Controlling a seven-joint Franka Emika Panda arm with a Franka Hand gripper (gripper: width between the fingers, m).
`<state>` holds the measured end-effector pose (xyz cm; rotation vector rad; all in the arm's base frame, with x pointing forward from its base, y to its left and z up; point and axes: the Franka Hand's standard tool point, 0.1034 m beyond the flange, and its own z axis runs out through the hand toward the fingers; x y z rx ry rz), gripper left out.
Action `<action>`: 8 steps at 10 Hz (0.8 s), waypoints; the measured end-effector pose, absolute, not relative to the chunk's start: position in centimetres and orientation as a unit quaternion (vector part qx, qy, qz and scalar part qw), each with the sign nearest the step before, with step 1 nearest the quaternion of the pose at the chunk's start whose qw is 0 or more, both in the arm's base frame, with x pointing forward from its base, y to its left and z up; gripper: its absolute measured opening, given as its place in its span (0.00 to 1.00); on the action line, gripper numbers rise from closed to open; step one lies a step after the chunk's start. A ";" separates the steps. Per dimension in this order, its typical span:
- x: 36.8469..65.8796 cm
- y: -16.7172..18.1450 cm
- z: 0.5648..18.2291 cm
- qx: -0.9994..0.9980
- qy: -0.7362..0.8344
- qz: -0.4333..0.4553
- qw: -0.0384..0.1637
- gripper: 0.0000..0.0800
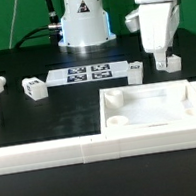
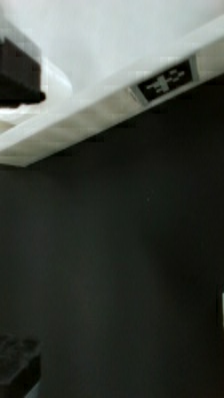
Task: Assemble one leg
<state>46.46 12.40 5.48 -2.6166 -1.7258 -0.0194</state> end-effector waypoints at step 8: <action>41.7 14.2 4.8 -0.982 -0.187 0.012 0.020 0.81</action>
Offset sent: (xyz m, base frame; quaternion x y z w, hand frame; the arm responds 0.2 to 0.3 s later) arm 0.0000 0.0000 0.0000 0.0000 0.0000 0.2377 0.9713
